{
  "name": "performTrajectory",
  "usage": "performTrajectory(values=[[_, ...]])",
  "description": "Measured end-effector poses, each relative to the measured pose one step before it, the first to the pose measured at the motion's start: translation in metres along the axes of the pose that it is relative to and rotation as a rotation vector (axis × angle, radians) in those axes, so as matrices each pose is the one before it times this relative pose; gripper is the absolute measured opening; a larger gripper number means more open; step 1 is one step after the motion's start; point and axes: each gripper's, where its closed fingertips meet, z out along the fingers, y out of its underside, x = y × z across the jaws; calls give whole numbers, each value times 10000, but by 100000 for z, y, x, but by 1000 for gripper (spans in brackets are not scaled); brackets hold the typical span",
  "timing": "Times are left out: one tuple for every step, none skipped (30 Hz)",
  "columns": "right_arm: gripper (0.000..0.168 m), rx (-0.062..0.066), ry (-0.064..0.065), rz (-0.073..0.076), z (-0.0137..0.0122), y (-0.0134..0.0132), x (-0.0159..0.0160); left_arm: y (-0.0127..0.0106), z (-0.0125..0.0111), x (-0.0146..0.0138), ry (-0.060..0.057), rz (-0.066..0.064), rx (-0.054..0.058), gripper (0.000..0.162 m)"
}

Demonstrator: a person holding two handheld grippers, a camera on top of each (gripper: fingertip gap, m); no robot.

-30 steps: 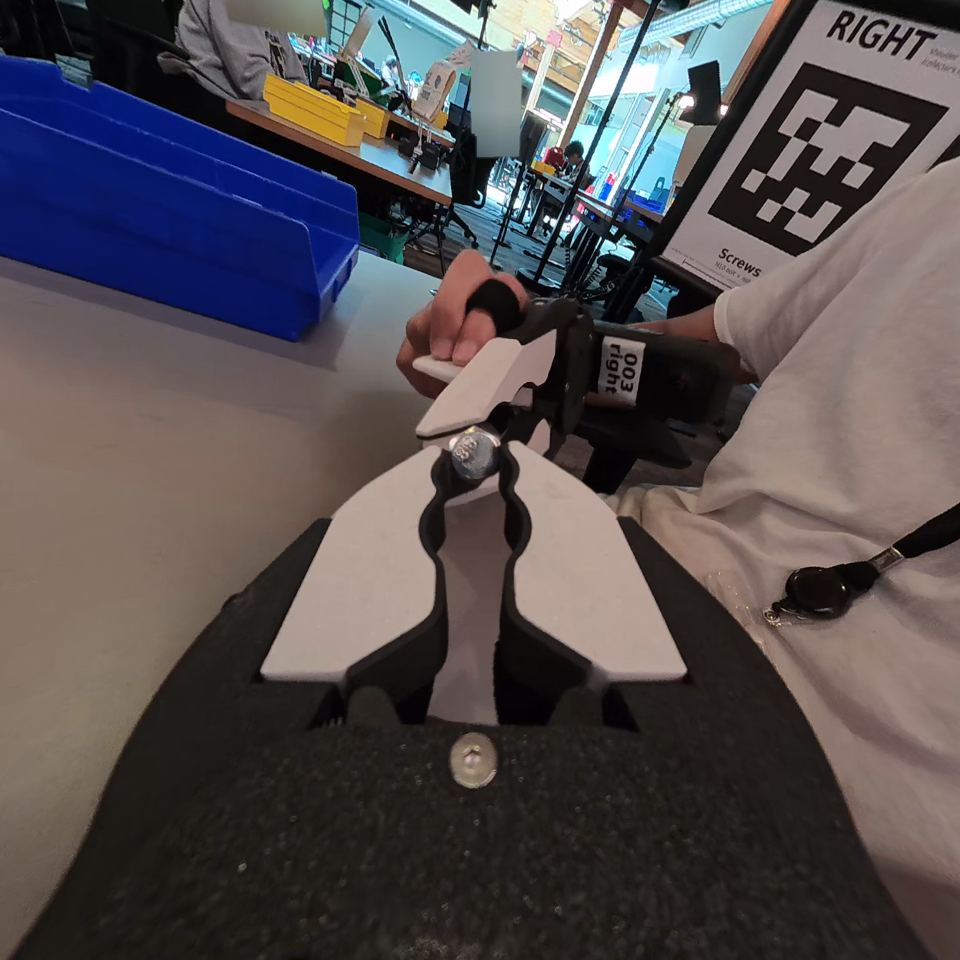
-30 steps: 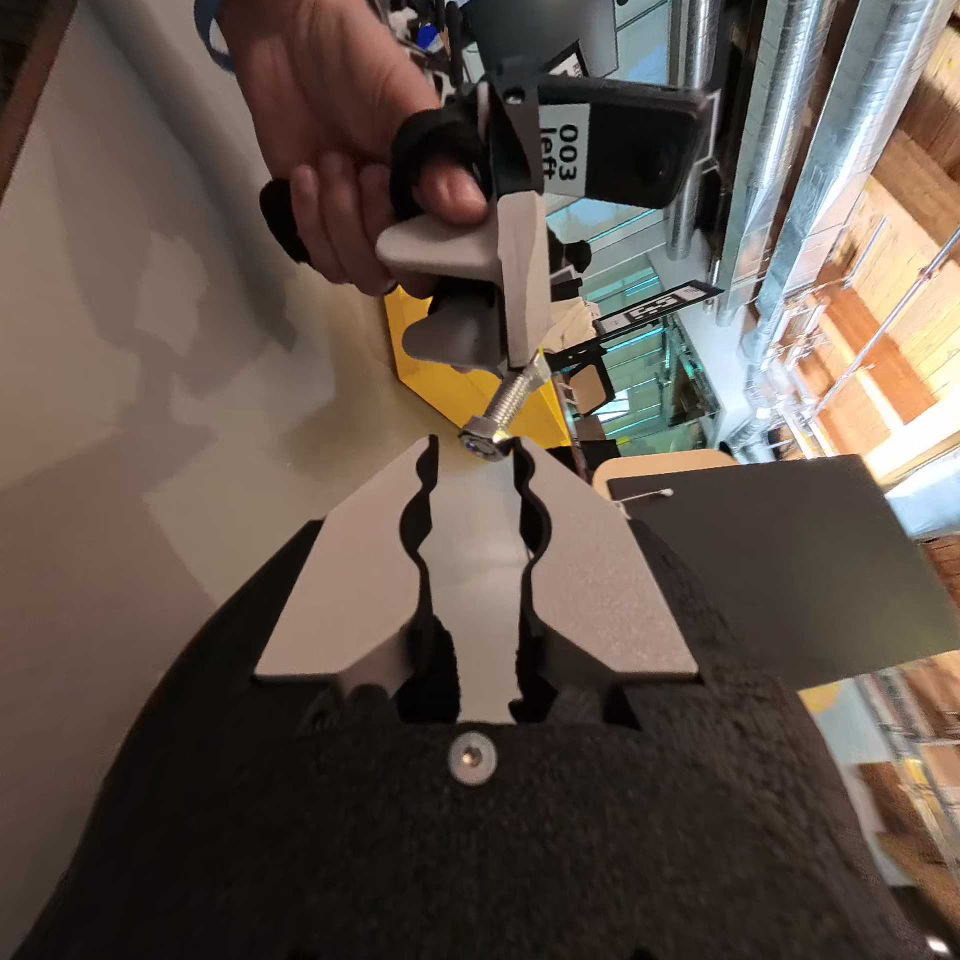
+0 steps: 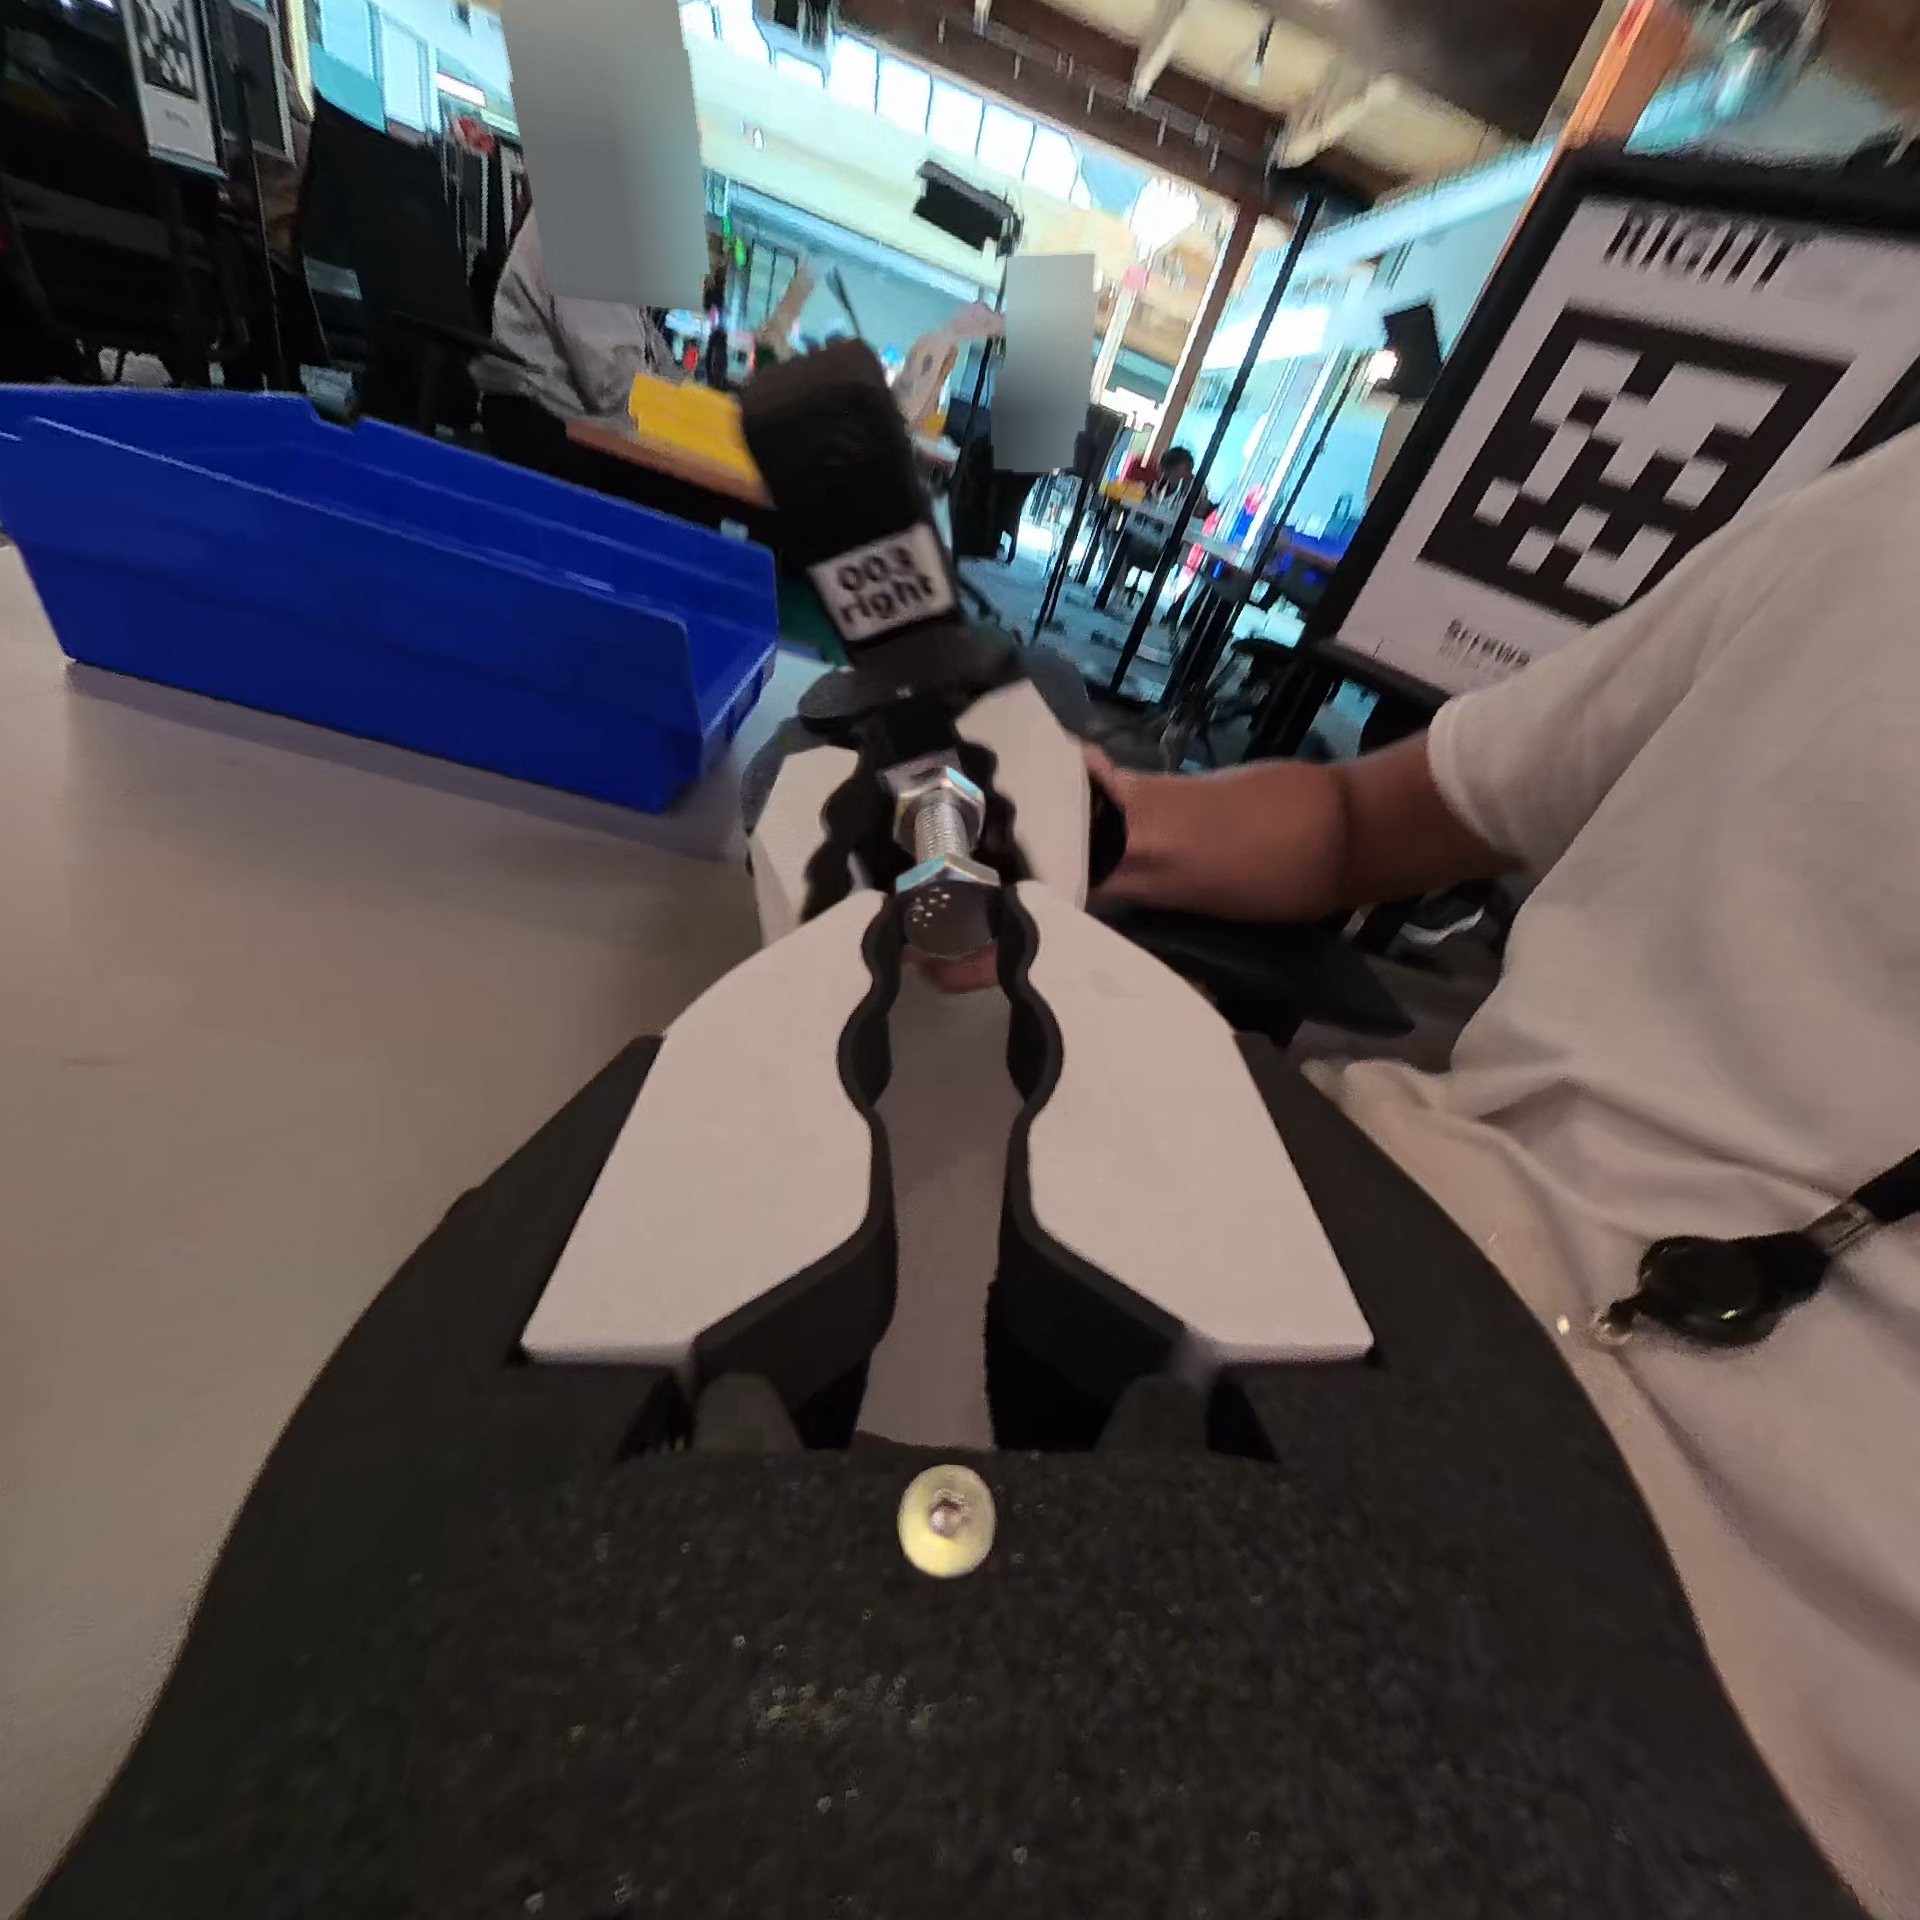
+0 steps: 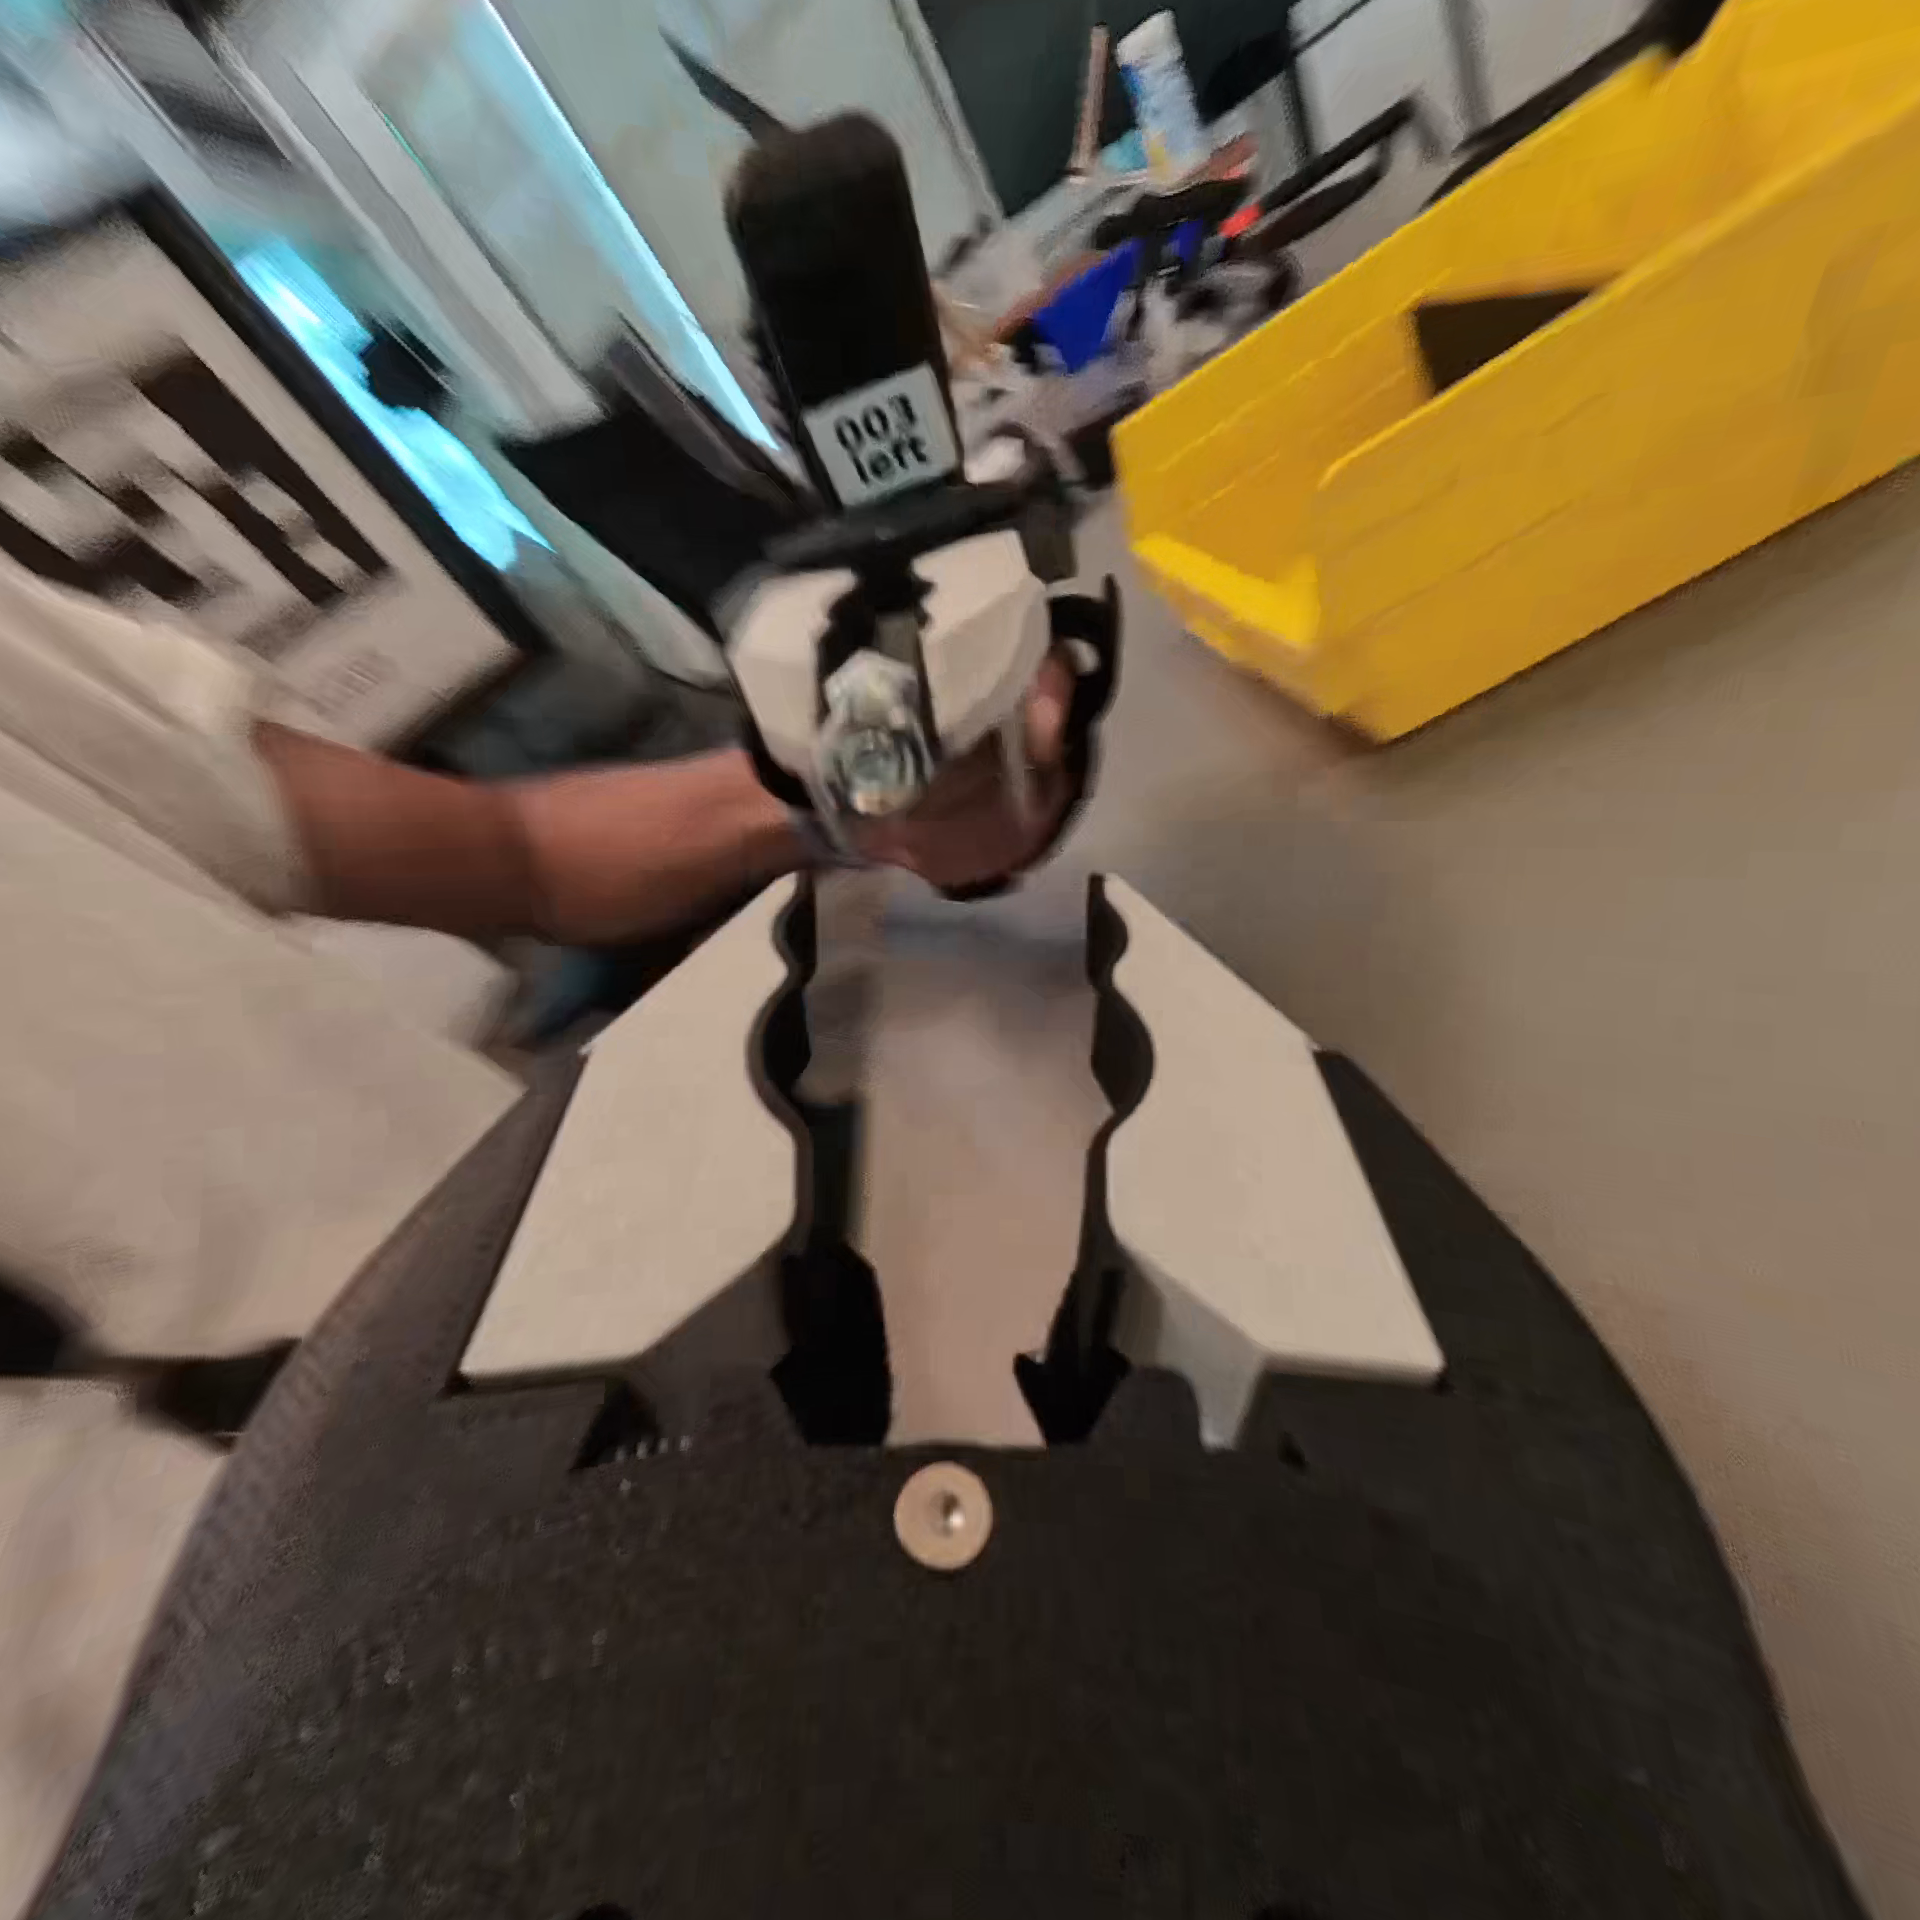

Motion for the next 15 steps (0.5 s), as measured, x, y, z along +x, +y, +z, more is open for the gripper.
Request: performTrajectory(values=[[51,-217,1041,-1752,-240,139,746,-439,-184,-62,105,-258,296,17],[51,-276,971,-1854,-266,242,550,-297,-141,-104,88,-235,215,17],[51,-199,875,-1744,-308,148,299,-142,-101,-135,83,-212,120,17],[50,85,961,-1590,-468,-282,307,-33,-43,-83,120,-209,45,17],[46,346,1110,-1624,-593,-660,571,86,-2,4,191,-228,-20,17],[41,232,708,-1666,-455,-606,259,150,26,12,196,-230,-54,17],[41,-222,226,-1236,-108,-24,-61,194,62,12,164,-201,-65,17],[45,-336,87,-739,65,150,-74,278,80,143,238,-199,-124,17],[46,28,24,-500,-20,-265,-133,321,117,186,234,-154,-164,17],[45,216,-185,-400,-110,-459,-393,294,136,61,70,-23,-146,17],[45,46,-197,-226,-35,-231,-337,285,148,100,57,18,-173,17],[44,14,-108,-132,-1,-142,-166,278,166,243,149,-10,-194,17],[40,79,-77,-121,-54,-188,-137,217,164,133,75,22,-147,17],[35,117,166,-182,-147,-280,192,192,155,60,18,24,-131,17],[29,197,119,-160,-207,-433,174,204,144,73,60,-17,-137,17]])
